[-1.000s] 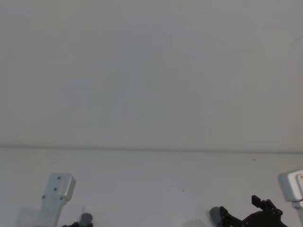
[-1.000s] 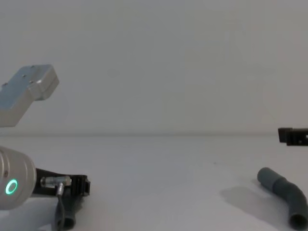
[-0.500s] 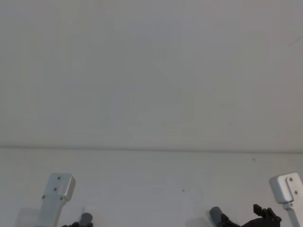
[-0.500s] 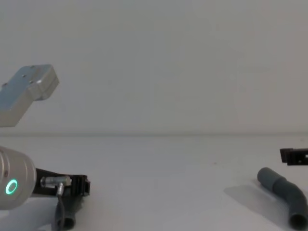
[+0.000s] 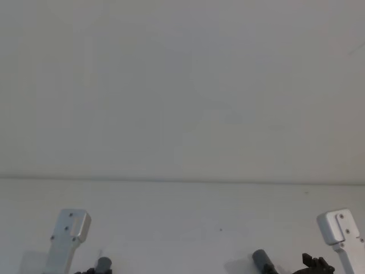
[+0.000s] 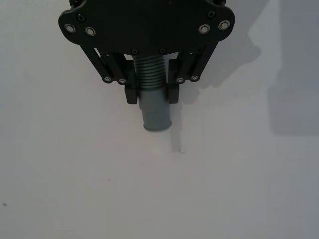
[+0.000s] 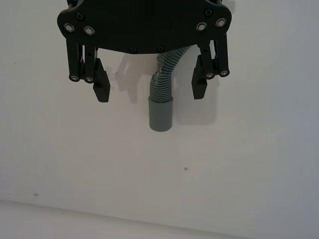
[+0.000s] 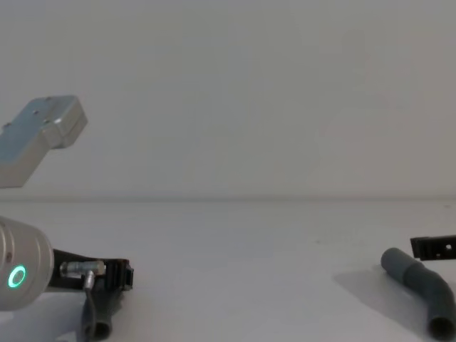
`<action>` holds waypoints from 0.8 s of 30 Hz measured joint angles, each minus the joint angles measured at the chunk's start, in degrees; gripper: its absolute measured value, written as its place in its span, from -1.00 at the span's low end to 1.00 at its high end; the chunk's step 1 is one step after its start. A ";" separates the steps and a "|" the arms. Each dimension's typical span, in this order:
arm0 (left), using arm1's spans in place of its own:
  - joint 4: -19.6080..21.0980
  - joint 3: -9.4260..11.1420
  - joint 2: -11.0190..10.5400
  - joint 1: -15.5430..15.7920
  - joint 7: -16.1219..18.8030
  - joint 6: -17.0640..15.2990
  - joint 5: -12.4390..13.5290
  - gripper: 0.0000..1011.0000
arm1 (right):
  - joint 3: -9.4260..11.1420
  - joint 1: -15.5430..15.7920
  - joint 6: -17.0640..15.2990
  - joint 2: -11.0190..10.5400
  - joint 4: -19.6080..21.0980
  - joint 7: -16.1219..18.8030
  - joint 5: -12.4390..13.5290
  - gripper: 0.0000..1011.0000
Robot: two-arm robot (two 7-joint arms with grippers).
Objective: Use both hands to pick up one end of the pipe from the table, align the ends, and insert them.
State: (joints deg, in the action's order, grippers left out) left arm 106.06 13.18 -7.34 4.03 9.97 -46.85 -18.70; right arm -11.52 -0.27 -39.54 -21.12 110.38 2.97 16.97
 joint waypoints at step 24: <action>0.00 0.00 0.00 0.00 0.00 0.00 0.00 -0.35 | -1.05 -2.47 -4.01 2.63 -3.14 0.25 -0.25 0.98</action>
State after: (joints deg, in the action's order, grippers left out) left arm 106.07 13.17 -7.34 4.03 9.97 -46.85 -18.70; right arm -12.57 -2.74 -43.55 -18.50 107.24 3.22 16.73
